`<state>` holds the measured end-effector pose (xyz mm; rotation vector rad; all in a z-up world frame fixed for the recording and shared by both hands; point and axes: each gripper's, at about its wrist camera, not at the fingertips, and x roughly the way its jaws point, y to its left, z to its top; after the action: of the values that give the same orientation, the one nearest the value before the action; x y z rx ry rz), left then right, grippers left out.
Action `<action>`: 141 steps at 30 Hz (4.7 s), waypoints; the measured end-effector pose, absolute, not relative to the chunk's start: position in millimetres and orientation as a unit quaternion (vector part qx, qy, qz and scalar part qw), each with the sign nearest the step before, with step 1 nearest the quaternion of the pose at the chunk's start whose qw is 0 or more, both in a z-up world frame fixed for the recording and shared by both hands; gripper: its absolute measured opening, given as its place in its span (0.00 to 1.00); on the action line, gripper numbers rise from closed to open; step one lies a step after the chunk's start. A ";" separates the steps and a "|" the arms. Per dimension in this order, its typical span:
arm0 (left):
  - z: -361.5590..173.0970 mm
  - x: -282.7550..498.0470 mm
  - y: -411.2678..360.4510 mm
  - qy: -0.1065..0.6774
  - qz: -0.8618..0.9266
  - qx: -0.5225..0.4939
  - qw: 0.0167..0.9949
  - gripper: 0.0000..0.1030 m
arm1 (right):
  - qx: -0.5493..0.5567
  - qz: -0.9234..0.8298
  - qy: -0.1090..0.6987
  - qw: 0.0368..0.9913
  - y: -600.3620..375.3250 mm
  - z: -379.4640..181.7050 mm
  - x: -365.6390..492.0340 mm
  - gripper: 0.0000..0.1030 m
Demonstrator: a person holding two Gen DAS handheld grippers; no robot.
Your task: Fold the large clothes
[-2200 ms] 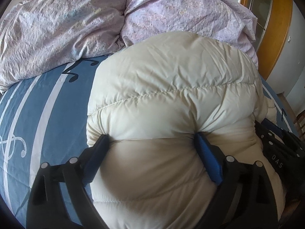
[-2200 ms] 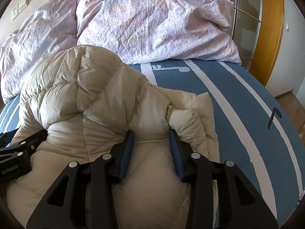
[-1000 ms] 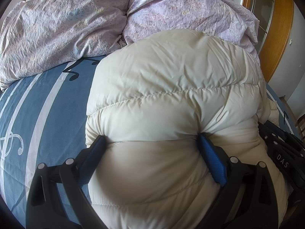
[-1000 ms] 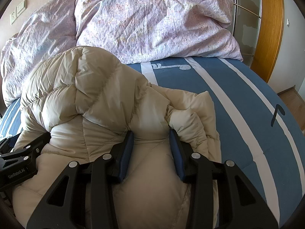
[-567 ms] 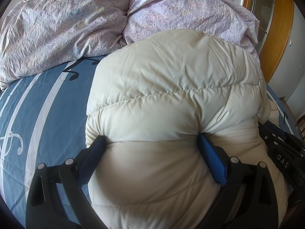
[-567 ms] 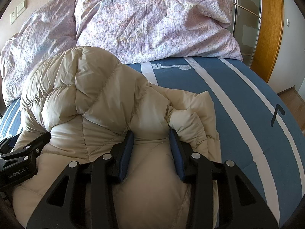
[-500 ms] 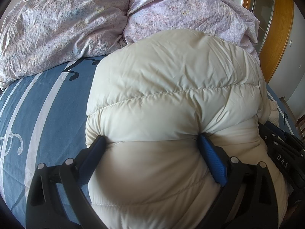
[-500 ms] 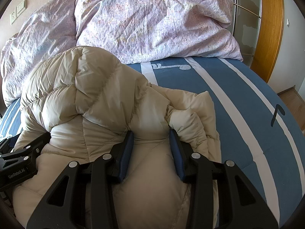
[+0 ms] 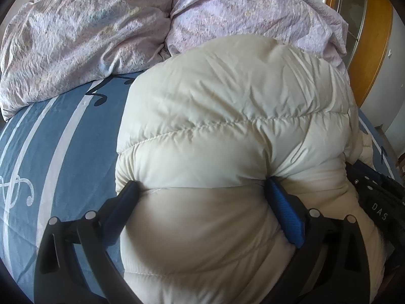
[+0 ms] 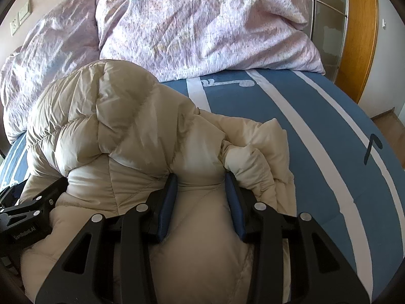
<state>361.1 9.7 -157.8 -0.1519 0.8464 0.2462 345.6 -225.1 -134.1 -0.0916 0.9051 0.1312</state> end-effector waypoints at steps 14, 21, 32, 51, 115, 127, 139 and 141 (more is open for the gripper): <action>-122.9 326.4 5.4 0.414 0.109 -0.071 0.901 0.96 | 0.018 0.099 0.500 0.860 -263.9 -68.3 340.5 0.93; -124.7 318.6 5.6 0.426 0.113 -0.098 0.892 0.96 | 0.147 0.101 0.587 0.790 -312.3 -89.7 350.7 0.93; -127.9 316.0 3.4 0.434 0.116 -0.106 0.887 0.96 | 0.203 0.108 0.638 0.735 -312.5 -122.8 360.6 0.96; -132.2 317.3 5.0 0.446 0.113 -0.115 0.881 0.96 | 0.204 0.164 0.647 0.716 -275.0 -140.2 368.1 0.91; -146.3 333.0 72.6 0.438 -0.015 -0.407 0.801 0.33 | 0.167 0.193 0.620 0.742 -246.6 -130.0 390.0 0.25; -122.9 313.4 130.7 0.401 -0.011 -0.408 0.820 0.31 | 0.175 0.226 0.602 0.745 -206.7 -111.7 412.6 0.23; -90.5 317.5 202.6 0.363 0.009 -0.405 0.840 0.31 | 0.146 0.266 0.590 0.748 -124.8 -95.6 441.2 0.23; -90.0 318.0 212.0 0.360 0.013 -0.404 0.841 0.31 | 0.141 0.270 0.591 0.747 -119.3 -95.8 444.0 0.23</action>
<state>318.0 212.0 -90.0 -0.8545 0.7611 0.0270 444.0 -119.3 -95.8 0.3095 1.2925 0.5912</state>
